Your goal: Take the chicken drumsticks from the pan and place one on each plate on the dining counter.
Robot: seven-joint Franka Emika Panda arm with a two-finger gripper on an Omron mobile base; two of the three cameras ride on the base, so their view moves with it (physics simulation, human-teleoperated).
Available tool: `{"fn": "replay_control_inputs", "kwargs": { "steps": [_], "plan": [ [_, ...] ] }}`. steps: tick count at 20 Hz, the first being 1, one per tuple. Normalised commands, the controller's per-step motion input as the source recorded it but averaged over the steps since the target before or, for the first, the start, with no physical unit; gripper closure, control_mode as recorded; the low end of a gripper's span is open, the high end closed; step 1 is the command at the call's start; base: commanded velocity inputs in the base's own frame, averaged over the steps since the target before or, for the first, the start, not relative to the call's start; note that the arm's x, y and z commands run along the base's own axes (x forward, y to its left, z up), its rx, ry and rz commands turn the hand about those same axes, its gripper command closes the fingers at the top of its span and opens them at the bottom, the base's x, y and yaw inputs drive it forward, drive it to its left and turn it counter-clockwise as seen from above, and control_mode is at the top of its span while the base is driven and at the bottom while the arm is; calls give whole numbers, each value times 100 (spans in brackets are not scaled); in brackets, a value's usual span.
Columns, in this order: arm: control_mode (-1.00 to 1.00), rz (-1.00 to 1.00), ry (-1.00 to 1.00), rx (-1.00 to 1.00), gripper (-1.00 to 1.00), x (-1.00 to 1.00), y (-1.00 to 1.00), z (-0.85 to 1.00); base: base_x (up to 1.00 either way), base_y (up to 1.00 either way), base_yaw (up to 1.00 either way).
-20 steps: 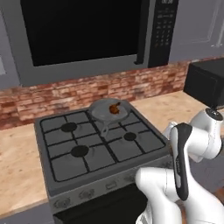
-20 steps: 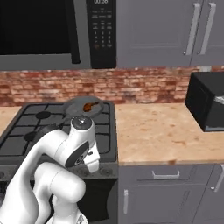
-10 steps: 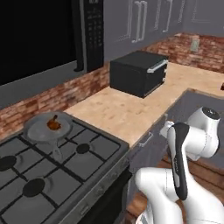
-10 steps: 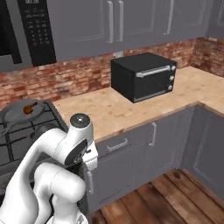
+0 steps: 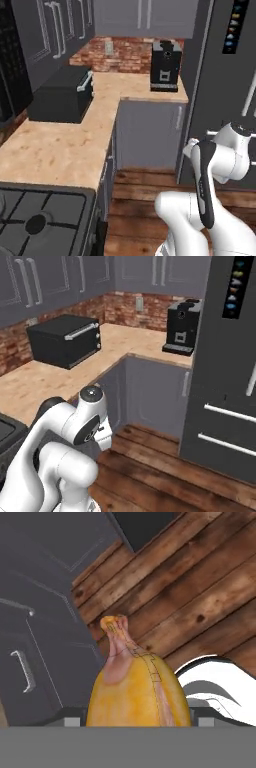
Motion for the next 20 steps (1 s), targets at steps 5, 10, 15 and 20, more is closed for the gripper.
{"fn": "replay_control_inputs", "kwargs": {
  "steps": [5,10,15,20],
  "plan": [
    [100,0,0,0,100,0,0,0,12,-8,-82],
    [100,0,0,0,100,0,0,0,38,-33,-69],
    [100,0,0,0,100,0,0,0,66,-43,-65],
    [100,0,0,0,100,0,0,0,89,-49,-58]
  ]
}}
